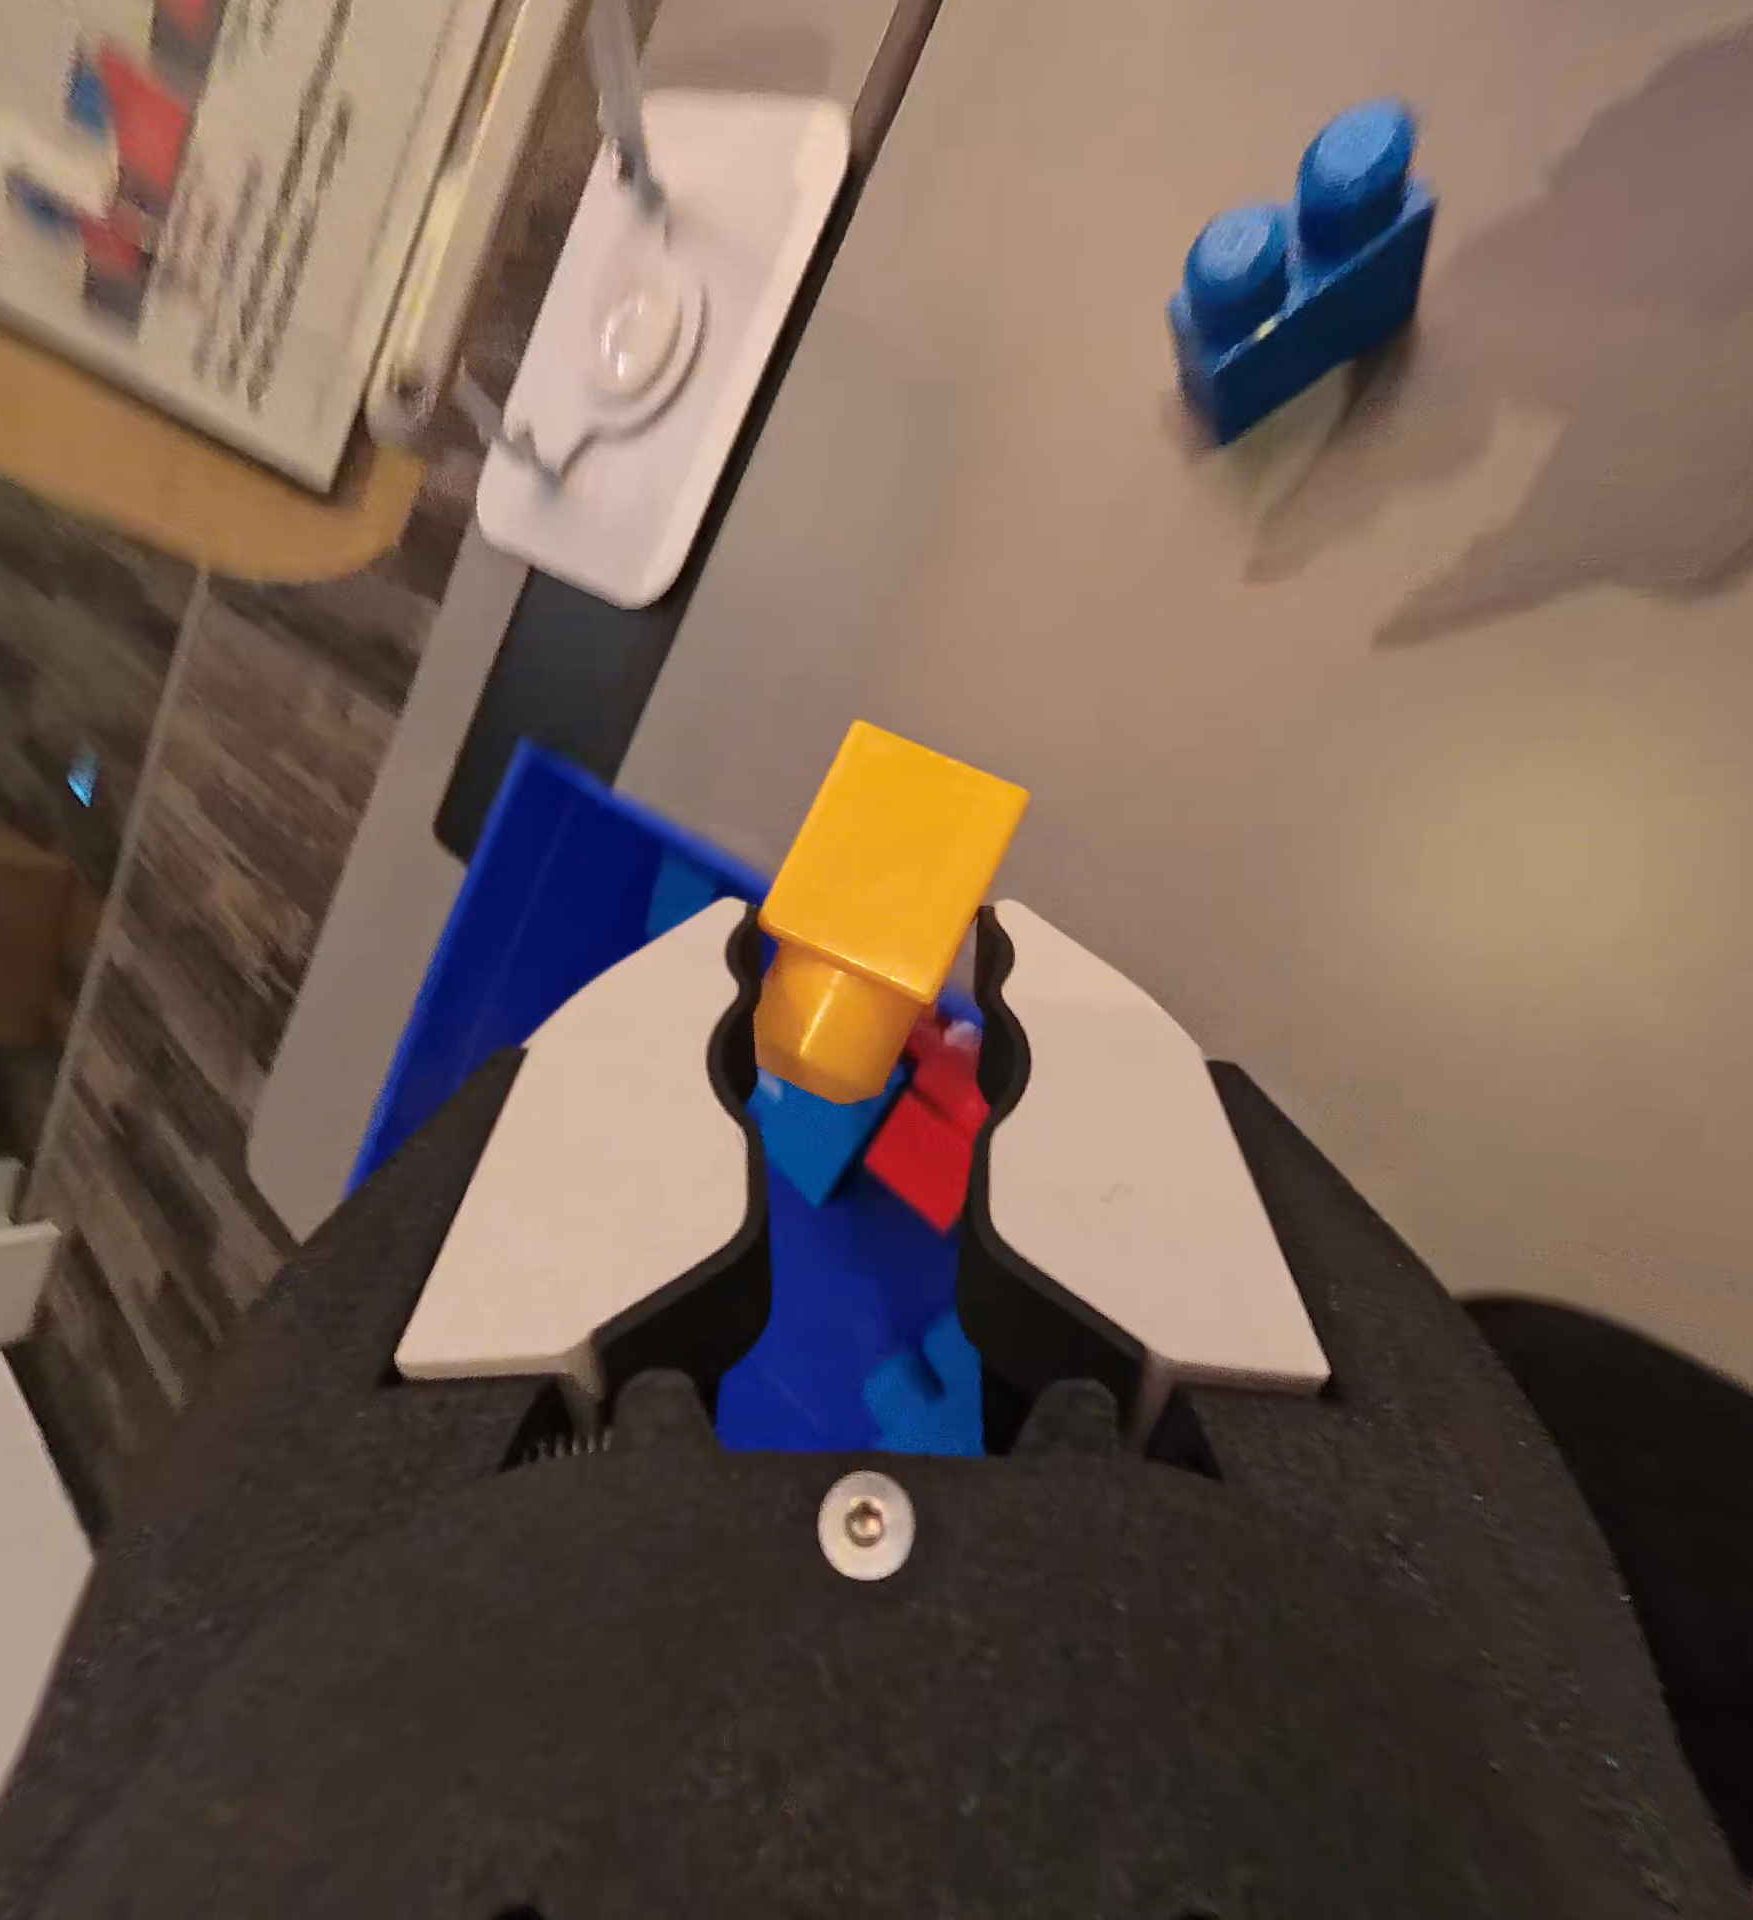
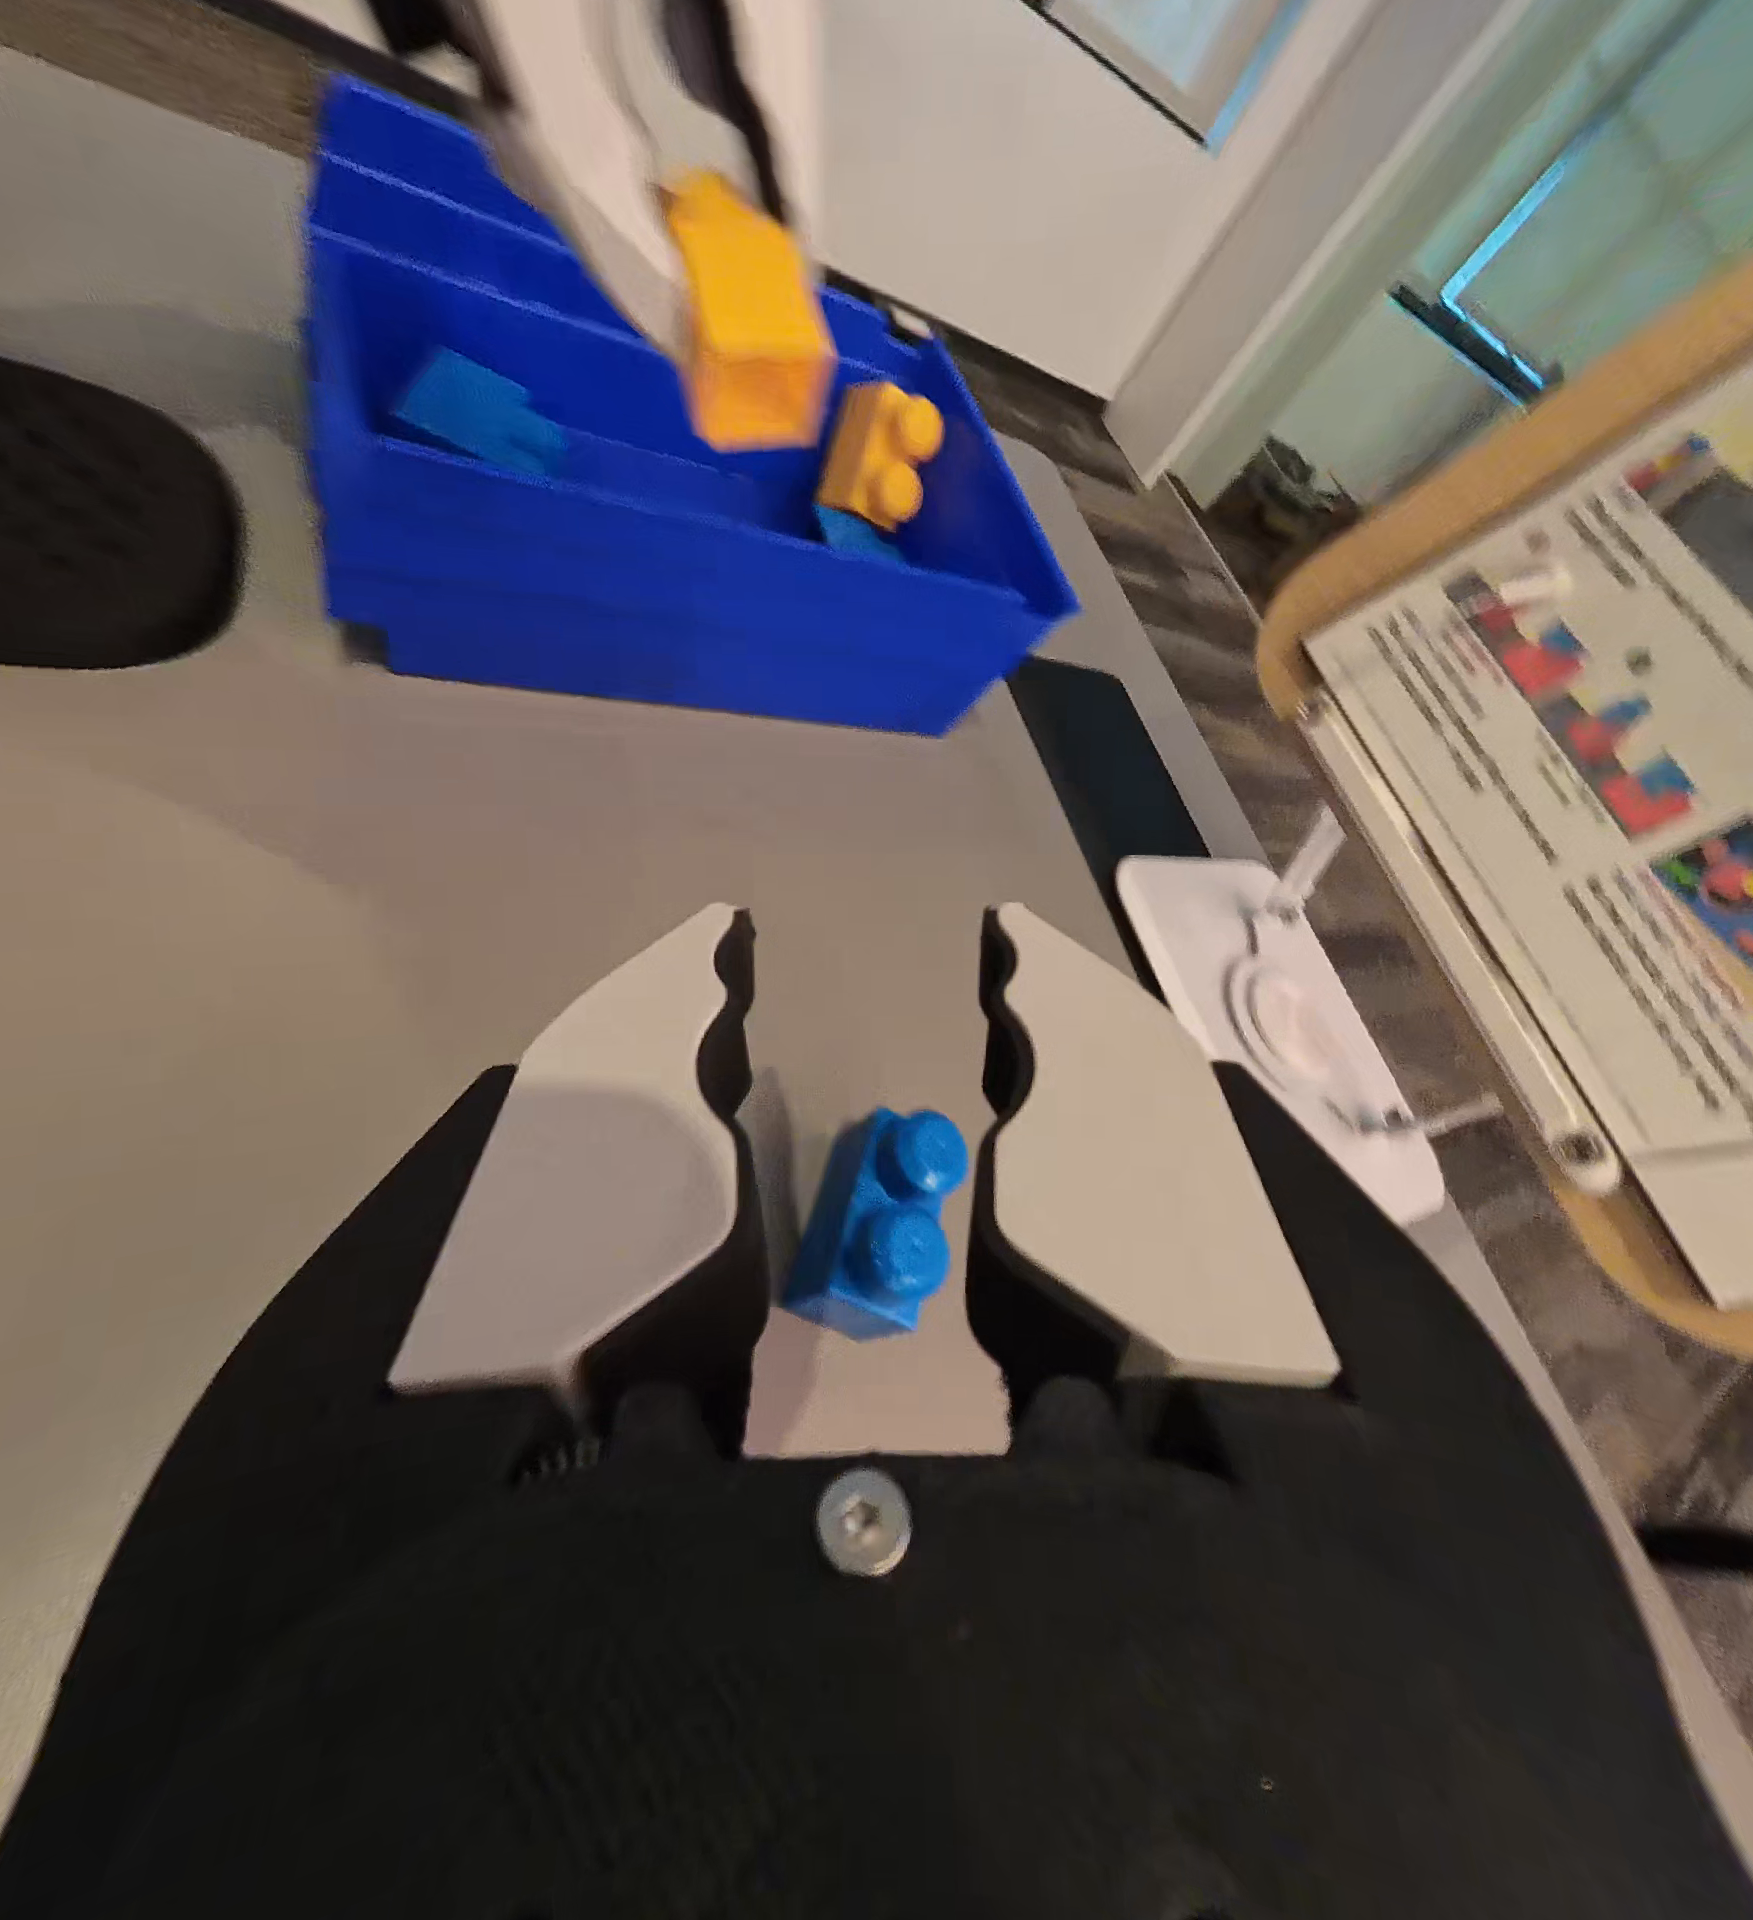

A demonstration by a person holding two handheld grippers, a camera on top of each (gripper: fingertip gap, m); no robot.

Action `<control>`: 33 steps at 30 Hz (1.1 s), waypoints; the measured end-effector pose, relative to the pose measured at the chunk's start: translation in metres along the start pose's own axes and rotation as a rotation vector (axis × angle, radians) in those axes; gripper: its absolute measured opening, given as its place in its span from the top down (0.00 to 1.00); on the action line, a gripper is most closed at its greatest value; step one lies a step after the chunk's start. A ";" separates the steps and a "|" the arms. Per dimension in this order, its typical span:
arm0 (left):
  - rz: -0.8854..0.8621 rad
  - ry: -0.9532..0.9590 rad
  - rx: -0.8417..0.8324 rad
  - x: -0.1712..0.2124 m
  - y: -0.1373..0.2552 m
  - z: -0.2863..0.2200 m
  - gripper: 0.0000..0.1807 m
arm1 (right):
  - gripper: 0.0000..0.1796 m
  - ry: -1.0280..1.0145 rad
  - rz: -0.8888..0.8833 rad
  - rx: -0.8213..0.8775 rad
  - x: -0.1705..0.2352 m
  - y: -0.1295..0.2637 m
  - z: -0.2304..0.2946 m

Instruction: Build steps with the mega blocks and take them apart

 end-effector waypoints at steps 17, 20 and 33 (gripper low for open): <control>-0.034 -0.338 0.153 -0.103 -0.061 -0.110 0.79 | 0.79 -0.034 0.117 -0.206 0.028 -0.025 0.021; -0.032 -0.324 0.226 -0.100 -0.065 -0.116 0.81 | 0.81 -0.008 0.224 -0.276 0.045 -0.027 0.024; -0.030 -0.132 0.145 -0.070 -0.046 -0.057 0.81 | 0.81 -0.148 0.656 -0.521 0.119 -0.032 0.041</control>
Point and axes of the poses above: each gripper's, where its closed fingertips meet, y back along the fingers, x out of its underside, z = x × y across the jaws, the point moved 3 cm from there along y, back along the fingers, and after that the axes turned 8 degrees about z, right-handed, at the moved point
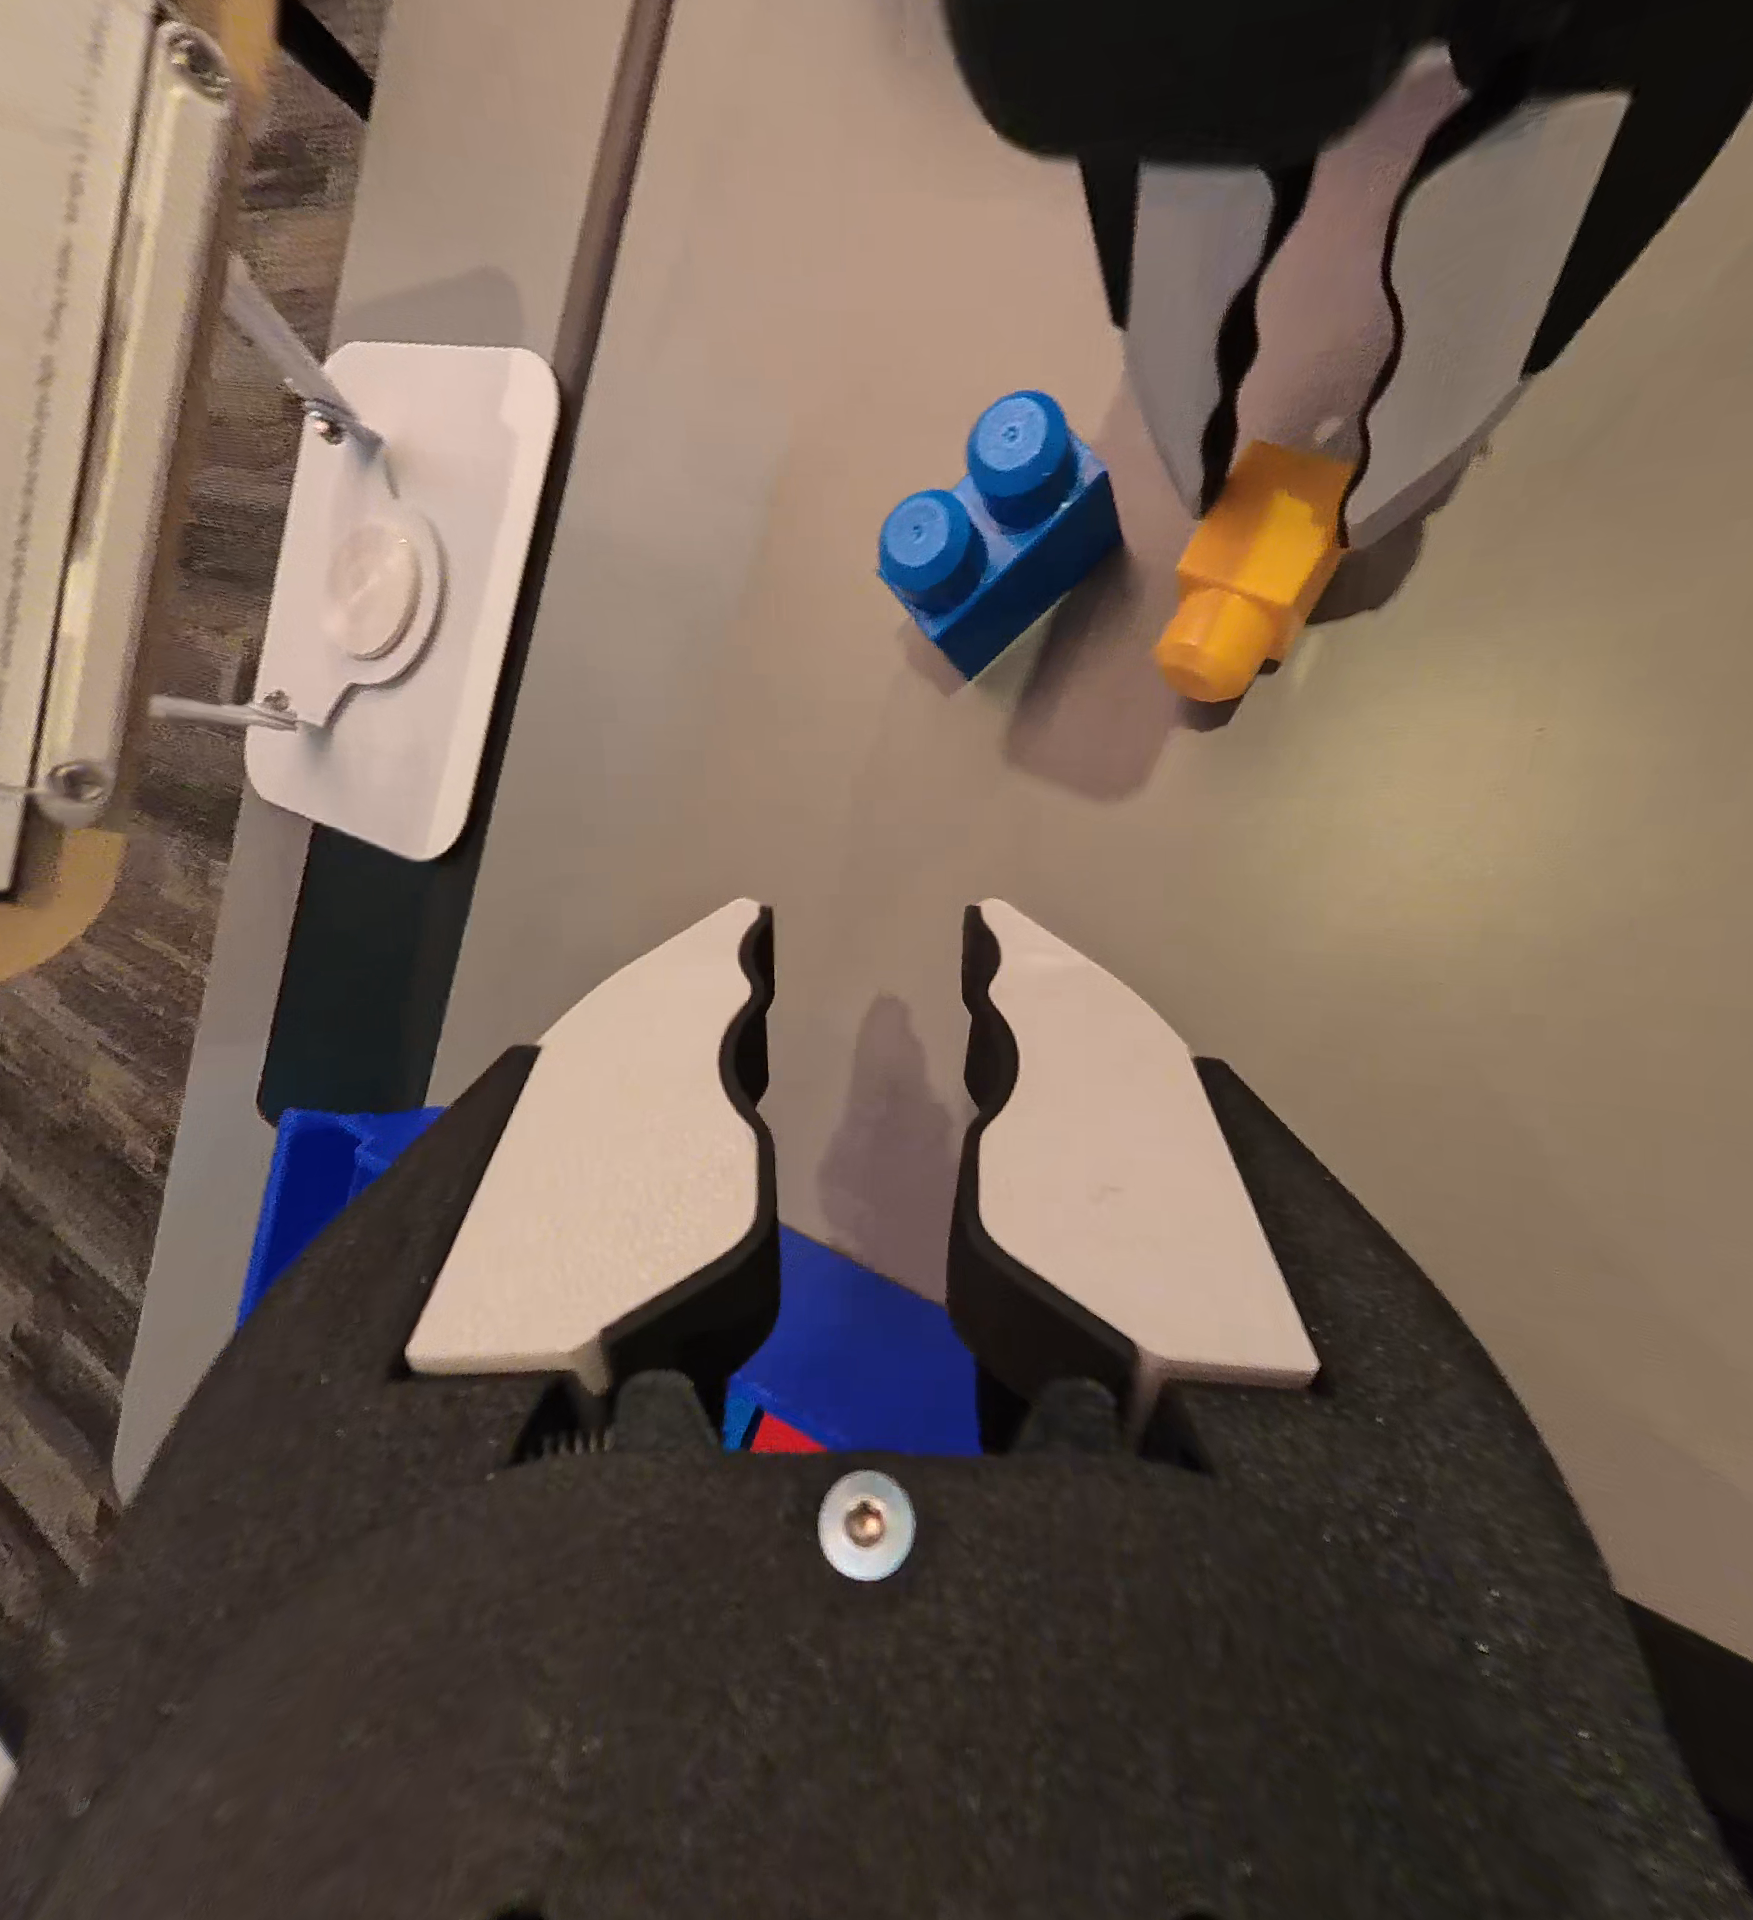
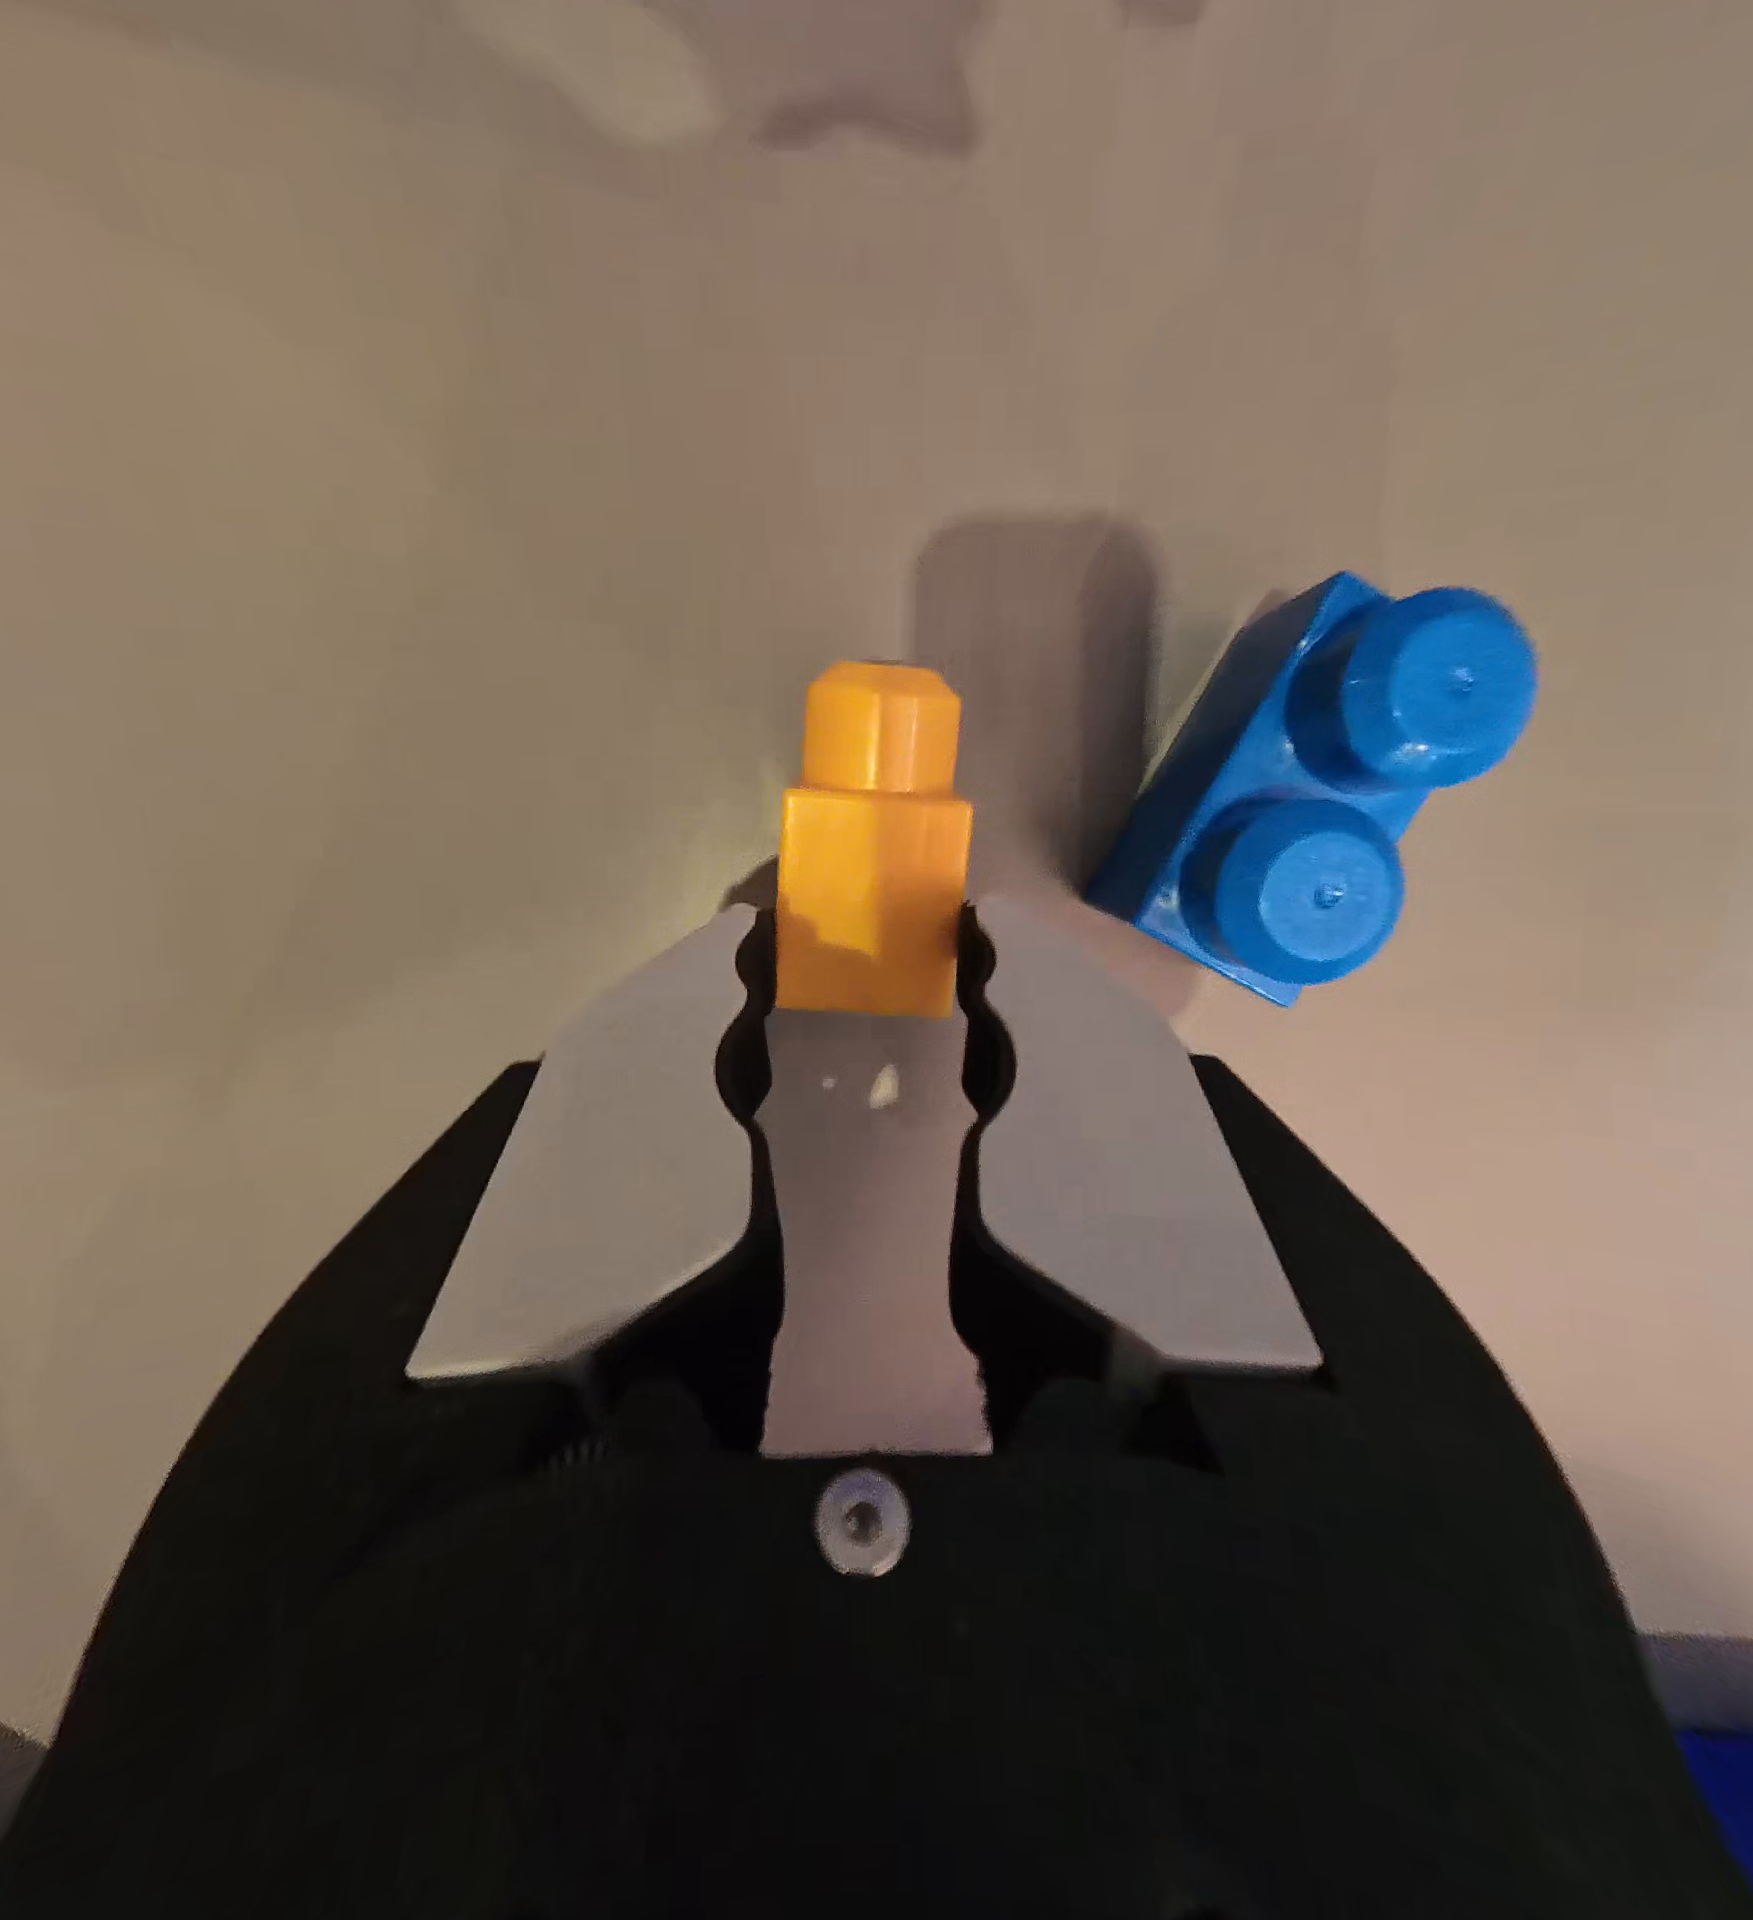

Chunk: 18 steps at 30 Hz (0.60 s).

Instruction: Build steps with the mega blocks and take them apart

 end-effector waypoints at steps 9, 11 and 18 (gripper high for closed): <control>-0.036 0.071 -0.031 0.014 0.016 0.018 0.81 | 0.80 -0.043 -0.266 0.152 -0.029 0.039 -0.015; -0.056 0.090 -0.026 0.014 0.018 0.020 0.82 | 0.79 -0.187 -0.380 0.239 -0.032 0.049 -0.037; -0.154 0.127 0.024 0.005 0.015 0.022 0.81 | 0.78 -0.343 -0.215 0.254 -0.009 -0.001 -0.063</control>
Point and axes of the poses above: each gripper's, where its closed fingertips meet, y back along the fingers, x out of its underside, z = x × y across the jaws, the point moved 3 cm from there along y, back along the fingers, and after that the axes turned 8 degrees about z, right-handed, at the moved point
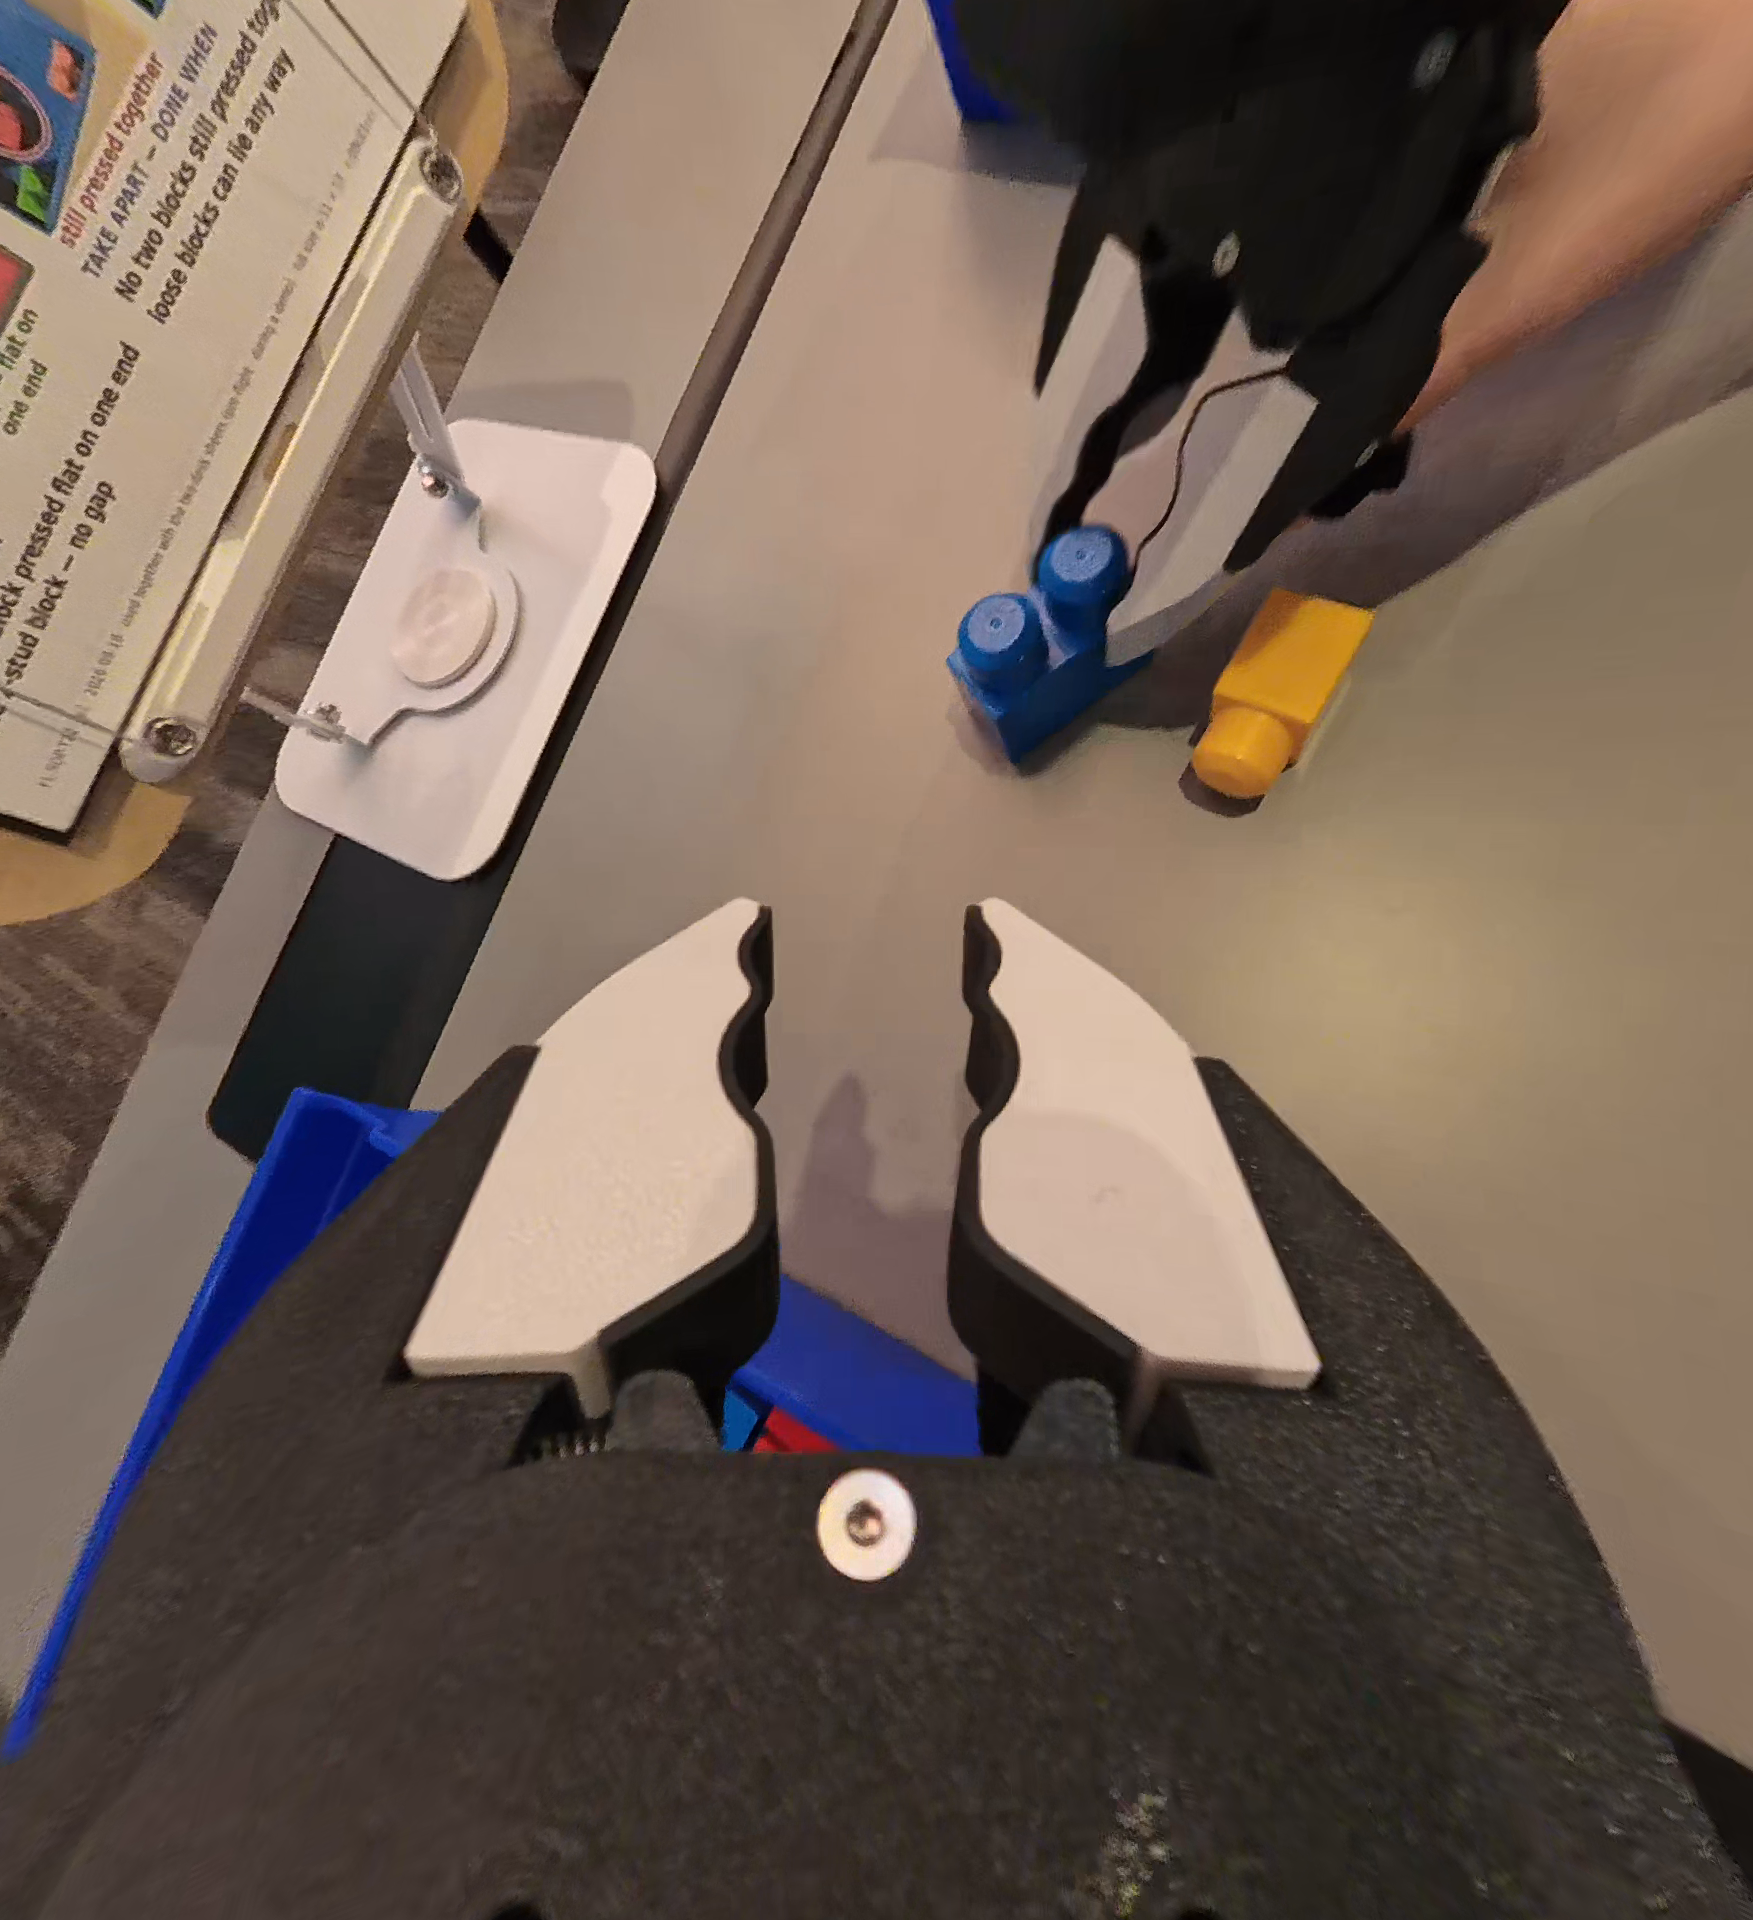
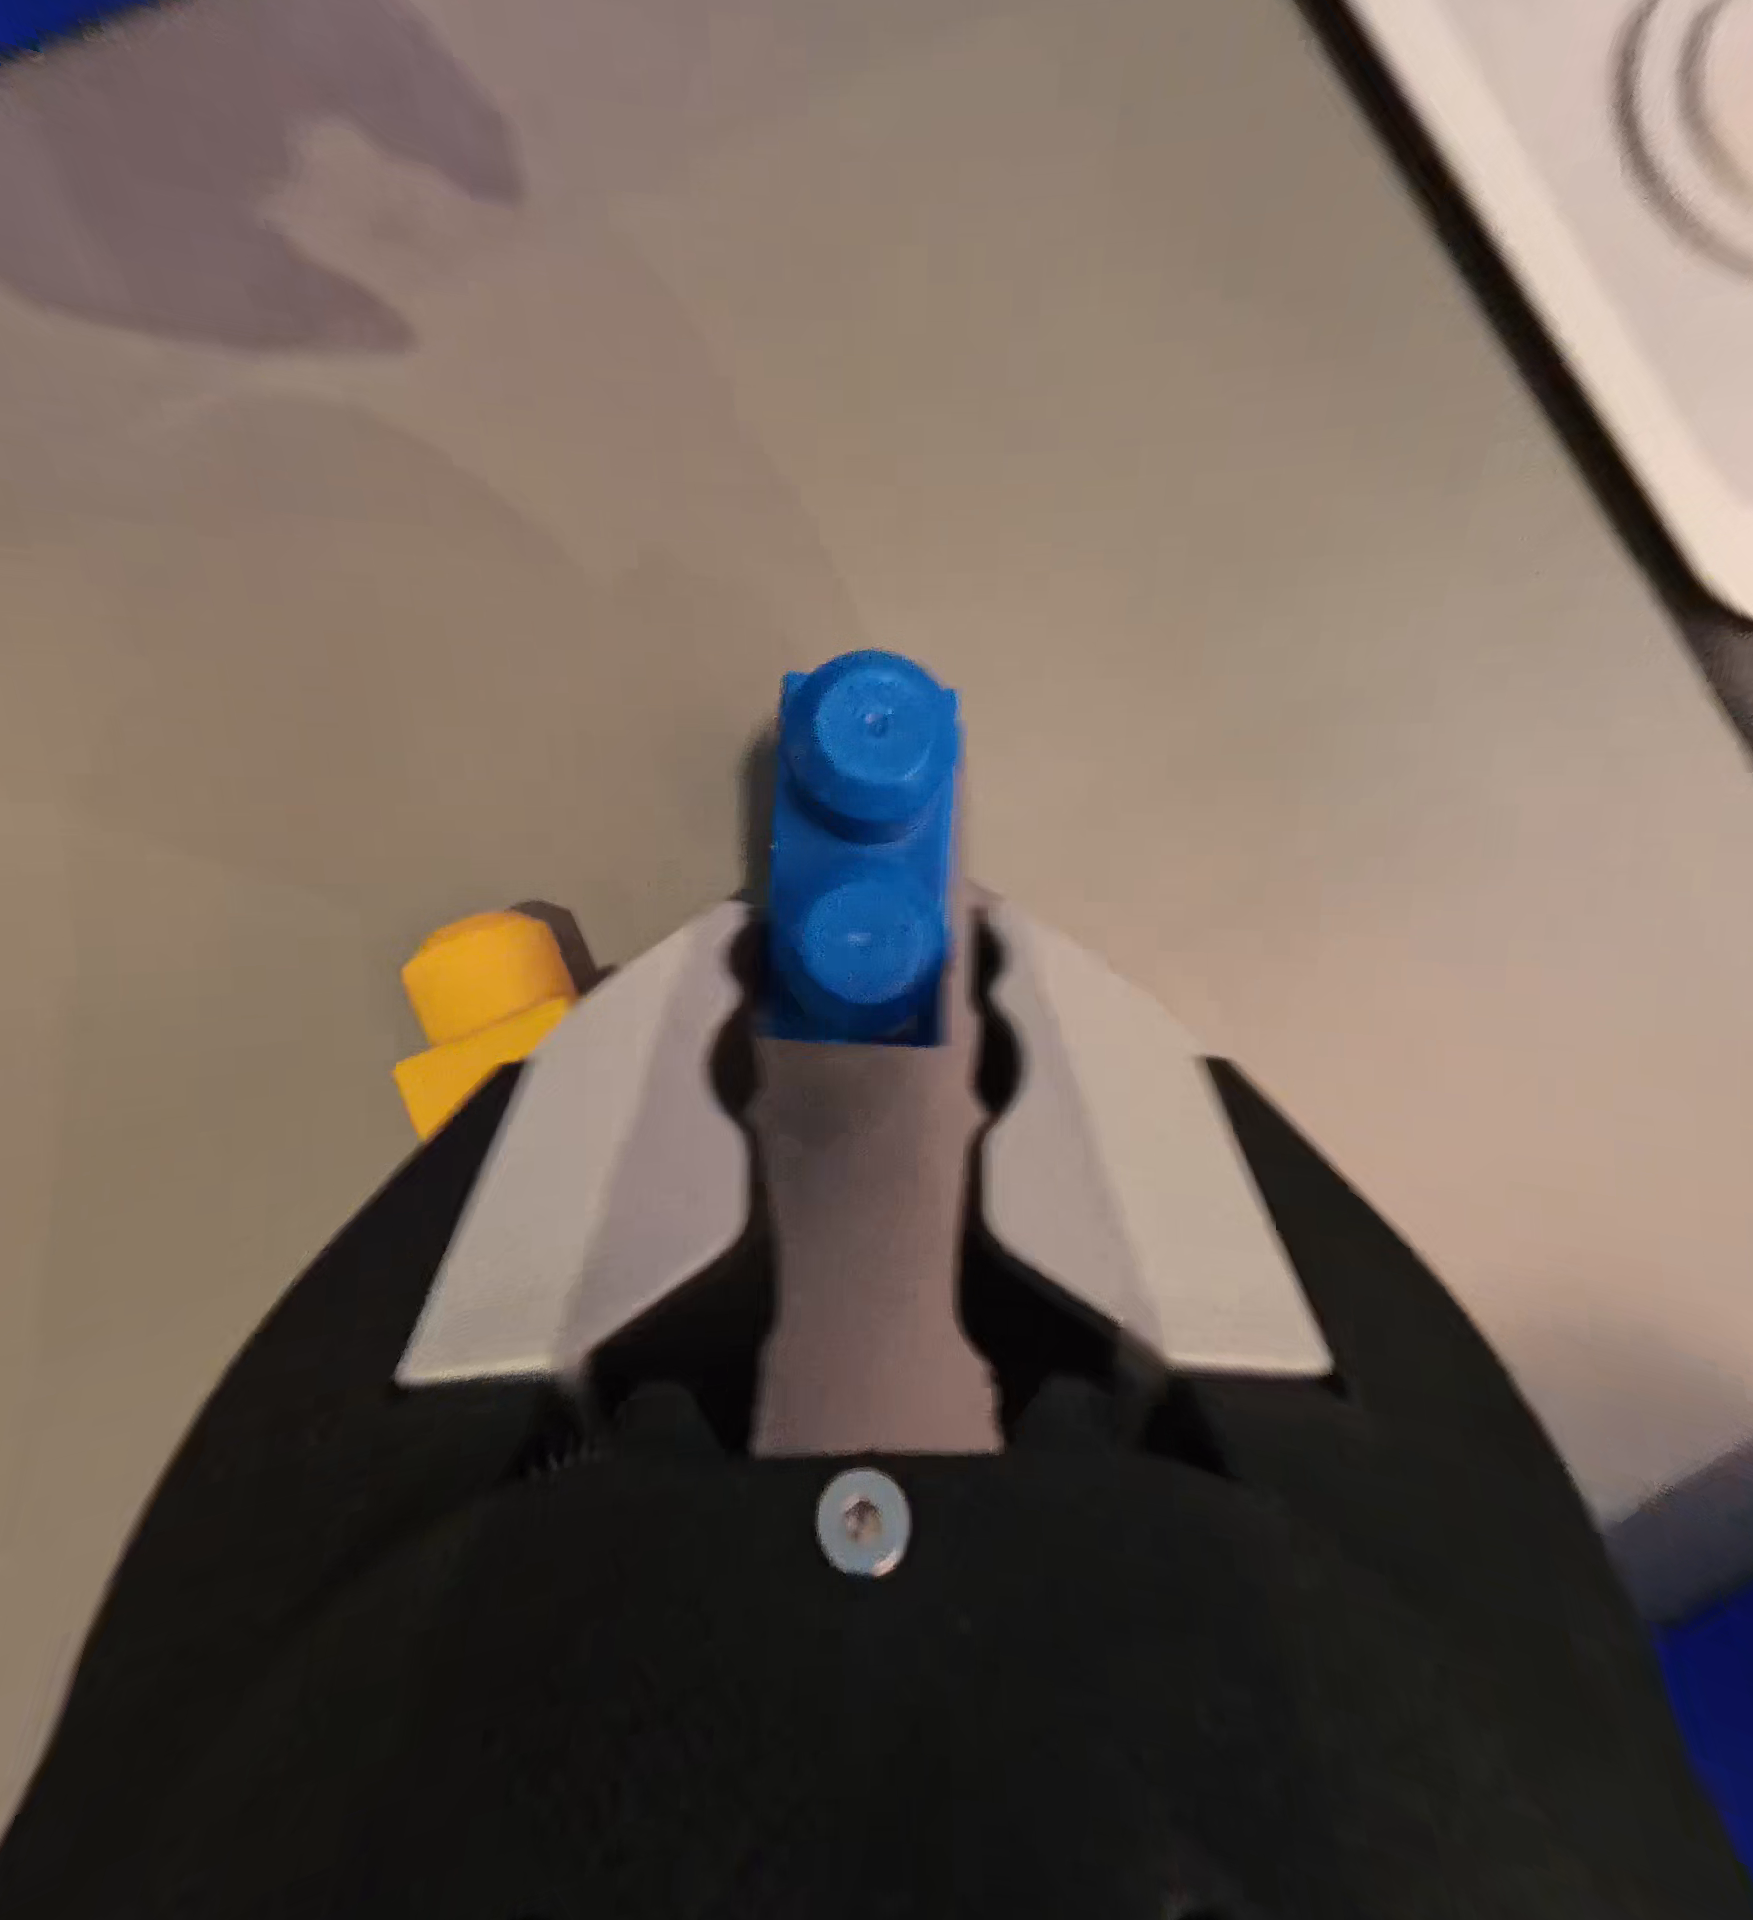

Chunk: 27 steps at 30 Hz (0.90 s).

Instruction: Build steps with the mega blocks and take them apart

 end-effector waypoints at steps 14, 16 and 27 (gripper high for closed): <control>-0.530 0.210 0.490 -0.071 -0.021 -0.040 0.59 | 0.81 -0.006 -0.633 -0.510 -0.052 0.140 0.024; -0.581 0.218 0.536 -0.078 -0.017 -0.045 0.60 | 0.81 0.018 -0.653 -0.525 -0.054 0.144 0.029; -0.553 0.196 0.548 -0.085 -0.017 -0.059 0.65 | 0.81 0.086 -0.684 -0.549 -0.059 0.147 0.051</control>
Point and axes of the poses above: each gripper's, where its closed fingertips meet, y back along the fingers, x out of its underside, z = x × y across the jaws, the point moved 3 cm from there along y, back along the fingers, and after that the axes turned 8 degrees about z, right-handed, at the moved point
